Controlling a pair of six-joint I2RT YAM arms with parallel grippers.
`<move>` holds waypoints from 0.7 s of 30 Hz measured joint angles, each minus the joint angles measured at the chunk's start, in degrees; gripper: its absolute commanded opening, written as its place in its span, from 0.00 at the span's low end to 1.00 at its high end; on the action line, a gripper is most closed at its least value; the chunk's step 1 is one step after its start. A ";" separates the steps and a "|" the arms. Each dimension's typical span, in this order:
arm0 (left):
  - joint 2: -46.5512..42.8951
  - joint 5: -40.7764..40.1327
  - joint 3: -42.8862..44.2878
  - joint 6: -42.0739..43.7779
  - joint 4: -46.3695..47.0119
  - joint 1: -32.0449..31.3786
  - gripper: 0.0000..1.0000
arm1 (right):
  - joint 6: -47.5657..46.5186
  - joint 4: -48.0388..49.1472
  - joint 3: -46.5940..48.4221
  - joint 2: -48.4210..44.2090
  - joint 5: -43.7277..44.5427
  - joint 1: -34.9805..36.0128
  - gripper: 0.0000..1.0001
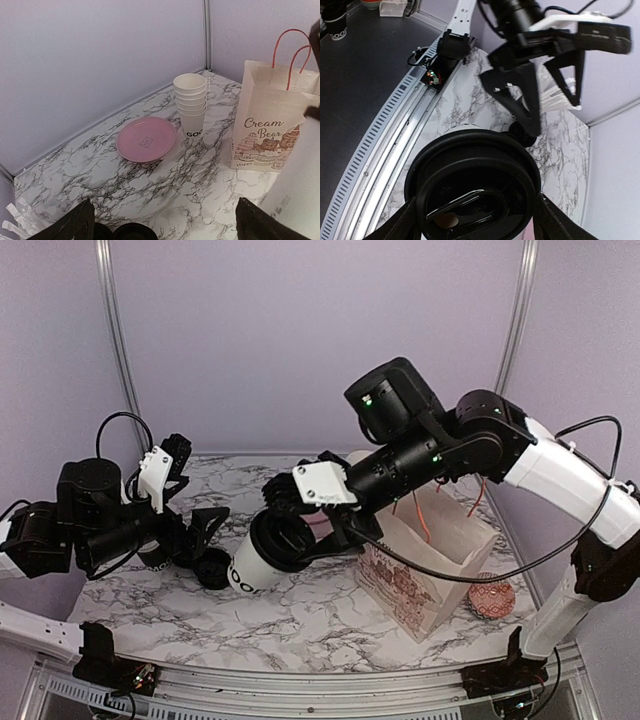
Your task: Pack the takeout coffee
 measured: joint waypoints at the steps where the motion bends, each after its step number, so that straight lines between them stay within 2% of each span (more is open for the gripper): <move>1: -0.59 -1.11 0.00 0.00 -0.55 0.22 0.99 | -0.17 -0.48 0.00 0.96 0.79 1.51 0.71; 5: -2.97 -5.40 0.00 -0.50 -3.30 1.14 0.99 | -0.85 -3.48 -0.28 6.95 3.67 6.19 0.71; 11: -6.32 -9.57 -0.07 -1.62 -5.68 1.66 0.99 | -0.87 -7.85 -1.70 14.93 7.98 8.11 0.71; 21: -6.69 -9.84 -1.40 -2.19 -6.21 1.70 0.99 | 0.44 -9.05 -2.12 23.54 12.35 9.68 0.74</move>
